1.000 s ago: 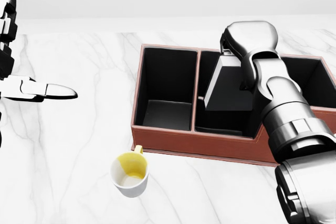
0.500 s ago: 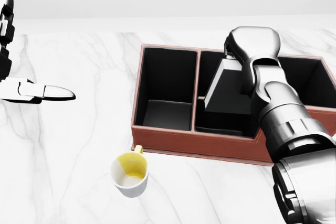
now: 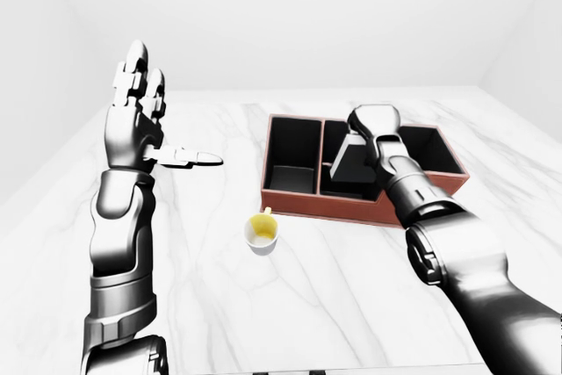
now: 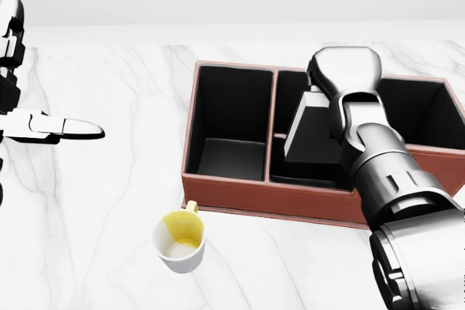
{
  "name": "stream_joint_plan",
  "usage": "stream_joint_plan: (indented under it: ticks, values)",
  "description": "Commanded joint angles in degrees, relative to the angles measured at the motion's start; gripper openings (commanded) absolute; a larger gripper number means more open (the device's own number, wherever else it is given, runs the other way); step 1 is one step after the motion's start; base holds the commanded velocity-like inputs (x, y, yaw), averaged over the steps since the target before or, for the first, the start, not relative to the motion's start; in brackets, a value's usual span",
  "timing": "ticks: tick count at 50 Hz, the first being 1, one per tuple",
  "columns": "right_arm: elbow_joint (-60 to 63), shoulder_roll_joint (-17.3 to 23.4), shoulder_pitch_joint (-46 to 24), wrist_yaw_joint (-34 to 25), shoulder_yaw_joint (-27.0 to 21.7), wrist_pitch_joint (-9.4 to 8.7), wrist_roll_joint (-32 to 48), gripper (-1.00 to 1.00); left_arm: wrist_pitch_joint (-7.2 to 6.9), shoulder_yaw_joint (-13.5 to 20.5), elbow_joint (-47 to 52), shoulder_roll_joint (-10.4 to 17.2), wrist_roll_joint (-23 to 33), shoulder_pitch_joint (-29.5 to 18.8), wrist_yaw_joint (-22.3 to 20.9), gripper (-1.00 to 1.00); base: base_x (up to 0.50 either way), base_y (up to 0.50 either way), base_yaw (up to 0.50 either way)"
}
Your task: Pick up the book and place it in the caddy.
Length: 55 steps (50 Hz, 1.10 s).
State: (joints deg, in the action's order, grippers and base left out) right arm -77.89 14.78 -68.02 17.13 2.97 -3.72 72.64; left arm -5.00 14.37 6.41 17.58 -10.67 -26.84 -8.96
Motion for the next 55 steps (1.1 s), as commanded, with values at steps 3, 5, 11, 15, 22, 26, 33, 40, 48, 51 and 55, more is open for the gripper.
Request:
stream_joint_plan:
  ticks: [3,5,11,15,22,26,33,40,48,51,55]
  values:
    - [-0.8,-1.1,0.7,5.4,-0.2,-1.28,2.9,-1.0,0.0,0.2,-2.8,0.1,-0.1,0.1,-0.1,1.0,0.0,0.0,0.0]
    - [-0.9,-1.3,0.9,5.8,-0.5,-1.28,3.1,-1.0,0.0,0.3,-2.9,0.2,-0.2,0.3,-0.1,1.0,0.0,0.0,0.0]
    - [-1.3,-2.0,1.9,8.2,-1.1,-1.28,4.1,0.06,0.0,0.9,-3.4,0.5,-0.7,0.9,-0.1,1.0,0.0,0.0,0.0]
    - [-1.3,-2.3,2.3,8.5,-1.5,-1.28,4.3,1.0,0.0,1.1,-4.2,0.6,-1.0,1.1,-0.1,1.0,0.0,0.0,0.0]
    - [-1.3,-2.4,2.2,9.1,-1.7,-1.28,4.5,1.0,0.0,1.2,-4.9,0.7,-1.4,1.5,0.0,1.0,0.0,0.0,0.0]
    - [-1.3,-2.5,2.2,9.1,-1.8,-1.28,4.5,1.0,0.0,1.2,-4.3,0.8,-1.7,1.6,0.2,1.0,0.0,0.0,0.0]
    - [-1.1,-2.5,2.1,8.8,-1.8,-1.28,4.0,1.0,0.0,0.7,-5.5,0.6,-1.6,0.8,0.4,1.0,0.0,0.0,0.0]
    - [-1.0,-2.4,2.0,8.2,-1.8,-0.37,3.2,1.0,0.0,0.1,-6.8,0.4,-1.3,-0.1,0.6,1.0,0.0,0.0,0.0]
    - [-0.2,-2.2,1.1,6.7,-1.6,3.19,0.9,1.0,0.0,-0.5,-7.7,0.1,-1.0,-1.0,0.9,1.0,0.0,0.0,0.0]
    - [0.6,-2.2,0.9,6.0,-1.2,5.68,-0.1,1.0,0.0,-0.6,-7.5,0.0,-0.9,-1.3,1.0,1.0,0.0,0.0,0.0]
    - [1.9,-1.8,0.8,5.3,-0.6,8.56,-1.8,1.0,0.0,-0.7,-6.6,-0.1,-1.0,-1.4,1.3,1.0,0.0,0.0,0.0]
